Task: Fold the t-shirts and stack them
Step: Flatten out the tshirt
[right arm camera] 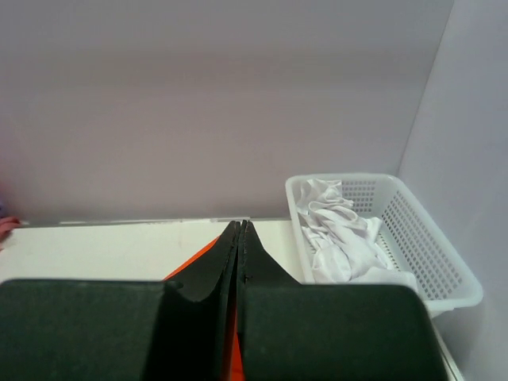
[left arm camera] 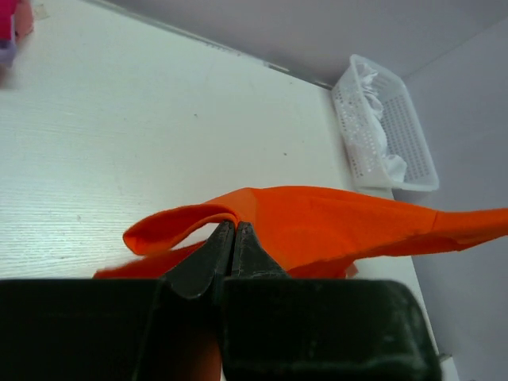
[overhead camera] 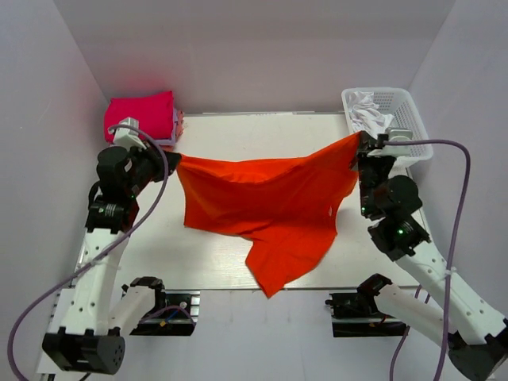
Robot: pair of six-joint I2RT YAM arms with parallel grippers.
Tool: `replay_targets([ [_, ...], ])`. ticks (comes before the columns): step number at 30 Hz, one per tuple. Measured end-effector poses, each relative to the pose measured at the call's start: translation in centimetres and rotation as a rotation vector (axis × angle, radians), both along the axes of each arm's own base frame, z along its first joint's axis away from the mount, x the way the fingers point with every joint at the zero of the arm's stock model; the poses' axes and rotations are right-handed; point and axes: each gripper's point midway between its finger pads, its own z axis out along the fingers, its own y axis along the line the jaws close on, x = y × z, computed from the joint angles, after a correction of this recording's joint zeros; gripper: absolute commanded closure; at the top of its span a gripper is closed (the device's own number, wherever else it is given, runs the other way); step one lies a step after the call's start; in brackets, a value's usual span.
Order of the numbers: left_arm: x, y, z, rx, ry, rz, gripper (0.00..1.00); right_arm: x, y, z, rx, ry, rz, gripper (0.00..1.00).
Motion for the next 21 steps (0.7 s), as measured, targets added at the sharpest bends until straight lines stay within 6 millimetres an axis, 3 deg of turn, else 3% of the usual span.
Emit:
replay_targets([
  [15, 10.3, 1.1, -7.6, 0.07, 0.171, 0.096, 1.0, 8.8, 1.8, -6.6, -0.136, 0.143, -0.172, 1.0],
  [21, 15.5, 0.9, -9.4, 0.099, 0.198, 0.093, 1.0, 13.1, 1.8, -7.3, -0.158, 0.173, -0.227, 1.0],
])
